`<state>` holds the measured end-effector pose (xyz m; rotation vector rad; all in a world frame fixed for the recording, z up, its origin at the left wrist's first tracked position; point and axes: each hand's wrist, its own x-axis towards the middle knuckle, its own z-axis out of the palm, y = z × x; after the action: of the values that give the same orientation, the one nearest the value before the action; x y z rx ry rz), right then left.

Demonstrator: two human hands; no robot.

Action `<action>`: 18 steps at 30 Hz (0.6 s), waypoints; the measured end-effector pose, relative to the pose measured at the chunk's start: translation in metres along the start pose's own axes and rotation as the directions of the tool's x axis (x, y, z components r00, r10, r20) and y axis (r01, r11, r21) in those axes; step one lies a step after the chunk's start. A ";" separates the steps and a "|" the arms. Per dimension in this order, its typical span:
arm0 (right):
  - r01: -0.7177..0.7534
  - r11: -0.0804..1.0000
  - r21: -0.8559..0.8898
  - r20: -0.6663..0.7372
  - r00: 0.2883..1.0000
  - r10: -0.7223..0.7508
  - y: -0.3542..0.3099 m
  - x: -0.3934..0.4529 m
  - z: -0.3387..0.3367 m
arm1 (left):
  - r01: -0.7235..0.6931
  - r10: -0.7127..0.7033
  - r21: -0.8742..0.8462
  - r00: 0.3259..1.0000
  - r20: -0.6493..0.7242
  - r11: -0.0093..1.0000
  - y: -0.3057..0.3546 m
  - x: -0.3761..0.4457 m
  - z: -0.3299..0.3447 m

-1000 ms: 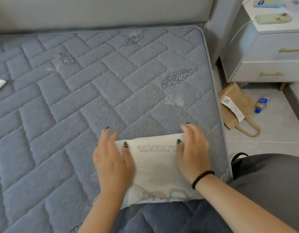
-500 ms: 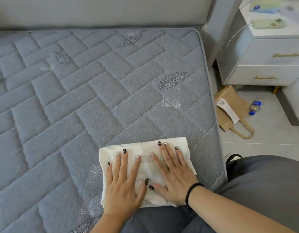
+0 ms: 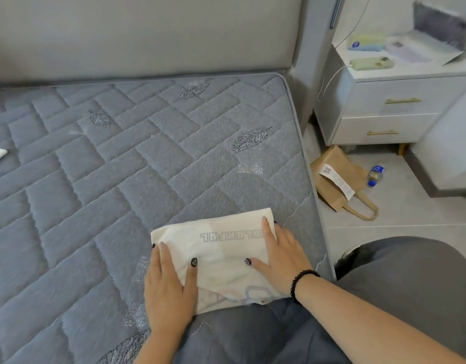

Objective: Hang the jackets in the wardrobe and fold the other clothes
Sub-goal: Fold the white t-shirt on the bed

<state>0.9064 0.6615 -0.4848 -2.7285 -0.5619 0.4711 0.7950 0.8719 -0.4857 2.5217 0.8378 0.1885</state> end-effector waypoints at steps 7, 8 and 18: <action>-0.229 0.780 0.582 0.033 0.966 0.258 0.004 -0.003 -0.010 | 0.532 -0.411 -0.487 0.846 0.339 0.693 0.002 0.017 -0.029; -0.273 0.701 0.658 0.097 0.955 0.281 0.008 -0.001 -0.010 | 0.608 -0.429 -0.492 0.792 0.435 0.623 0.002 0.019 -0.031; -0.245 0.461 0.853 0.219 0.969 0.110 0.057 0.003 -0.062 | 0.439 -0.365 -0.284 0.888 0.278 0.852 0.095 0.025 -0.040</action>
<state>0.9511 0.5983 -0.4513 -1.7279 0.0123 0.7452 0.8544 0.8353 -0.4057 1.9495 1.1178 -0.0762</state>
